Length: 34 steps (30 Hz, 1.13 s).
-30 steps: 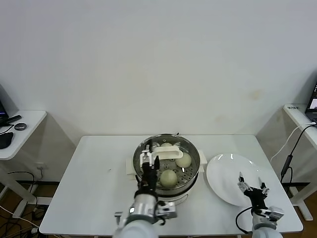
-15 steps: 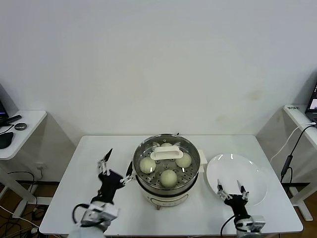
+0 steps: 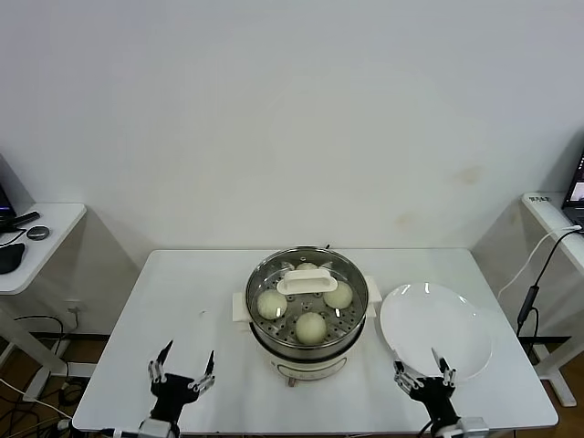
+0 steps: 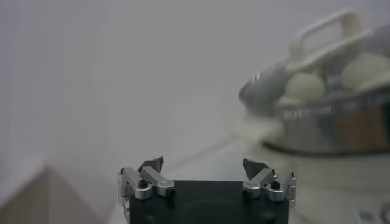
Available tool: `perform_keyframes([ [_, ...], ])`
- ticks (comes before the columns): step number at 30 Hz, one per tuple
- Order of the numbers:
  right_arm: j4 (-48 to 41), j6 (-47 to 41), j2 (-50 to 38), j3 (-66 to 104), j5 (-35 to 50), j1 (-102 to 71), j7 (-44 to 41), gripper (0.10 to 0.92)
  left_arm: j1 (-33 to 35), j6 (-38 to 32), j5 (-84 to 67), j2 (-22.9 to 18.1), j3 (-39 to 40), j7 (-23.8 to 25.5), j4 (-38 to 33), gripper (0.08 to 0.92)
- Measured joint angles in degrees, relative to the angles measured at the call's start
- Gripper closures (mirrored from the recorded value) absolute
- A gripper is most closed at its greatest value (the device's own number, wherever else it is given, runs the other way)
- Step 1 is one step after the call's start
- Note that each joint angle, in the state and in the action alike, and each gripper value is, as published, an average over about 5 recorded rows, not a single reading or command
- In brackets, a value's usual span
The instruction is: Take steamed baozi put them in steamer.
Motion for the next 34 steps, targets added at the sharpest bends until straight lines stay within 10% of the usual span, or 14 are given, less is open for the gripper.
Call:
perform_keyframes([
  [34,9.6,-7.5,0.6,4.8,-5.1,-4.6,-2.1,0.203,8.7,2.3,-6.4,-2.4,-1.8,-0.1,-9.3,0.177],
])
